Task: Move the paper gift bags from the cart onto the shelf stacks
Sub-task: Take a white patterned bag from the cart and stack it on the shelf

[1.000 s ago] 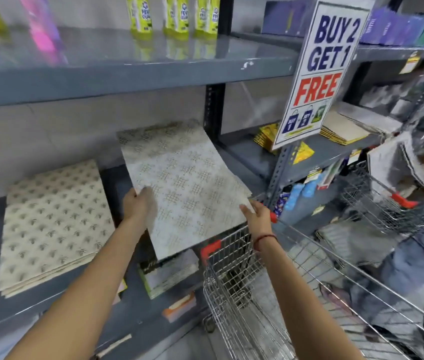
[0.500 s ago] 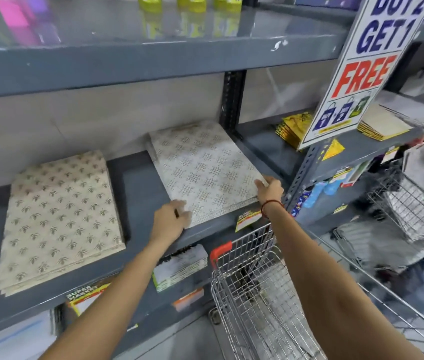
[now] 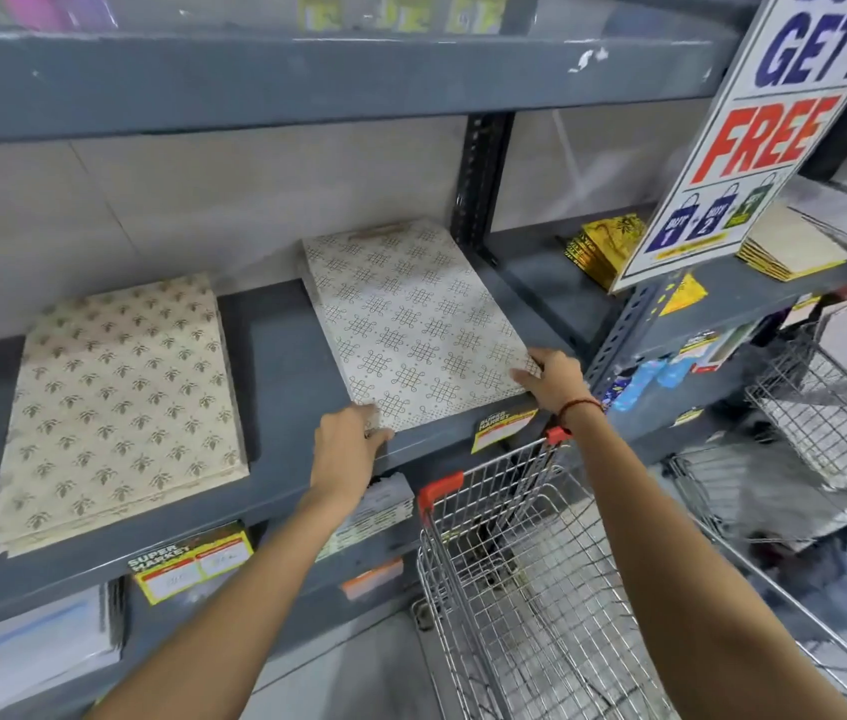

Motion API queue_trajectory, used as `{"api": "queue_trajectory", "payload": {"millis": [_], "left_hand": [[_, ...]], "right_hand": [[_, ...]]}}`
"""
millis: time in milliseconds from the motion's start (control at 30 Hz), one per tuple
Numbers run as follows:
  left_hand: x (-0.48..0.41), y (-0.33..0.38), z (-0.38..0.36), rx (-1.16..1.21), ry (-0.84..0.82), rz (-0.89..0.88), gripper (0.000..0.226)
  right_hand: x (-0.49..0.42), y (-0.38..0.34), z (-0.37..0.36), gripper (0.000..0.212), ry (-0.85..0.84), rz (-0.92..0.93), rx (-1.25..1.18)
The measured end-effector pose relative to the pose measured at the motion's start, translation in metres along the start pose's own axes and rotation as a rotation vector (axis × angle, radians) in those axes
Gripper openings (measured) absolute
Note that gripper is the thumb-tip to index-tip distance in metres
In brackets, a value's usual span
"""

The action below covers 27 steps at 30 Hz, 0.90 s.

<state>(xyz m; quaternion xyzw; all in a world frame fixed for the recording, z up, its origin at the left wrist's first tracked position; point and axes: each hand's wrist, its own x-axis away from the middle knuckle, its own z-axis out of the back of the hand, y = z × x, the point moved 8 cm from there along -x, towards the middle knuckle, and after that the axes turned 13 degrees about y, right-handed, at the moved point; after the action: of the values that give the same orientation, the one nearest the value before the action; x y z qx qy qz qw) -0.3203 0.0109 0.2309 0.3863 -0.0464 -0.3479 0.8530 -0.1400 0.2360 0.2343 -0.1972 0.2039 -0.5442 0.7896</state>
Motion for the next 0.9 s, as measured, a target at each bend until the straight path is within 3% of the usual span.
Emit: {"api": "queue_trajectory", "payload": {"millis": [167,667,900], "left_hand": [[0.001,0.0,0.0,0.004,0.032,0.015,0.041],[0.007,0.008,0.001,-0.068,0.032,-0.038,0.031],[0.011,0.007,-0.002,-0.105,0.029,-0.047,0.026]], "right_hand": [[0.003,-0.001,0.003,0.072,-0.217,0.085,0.131],[-0.016,0.004,0.006,0.069,-0.129,0.12,0.183],[-0.012,-0.002,0.007,0.07,-0.163,0.127,0.204]]}}
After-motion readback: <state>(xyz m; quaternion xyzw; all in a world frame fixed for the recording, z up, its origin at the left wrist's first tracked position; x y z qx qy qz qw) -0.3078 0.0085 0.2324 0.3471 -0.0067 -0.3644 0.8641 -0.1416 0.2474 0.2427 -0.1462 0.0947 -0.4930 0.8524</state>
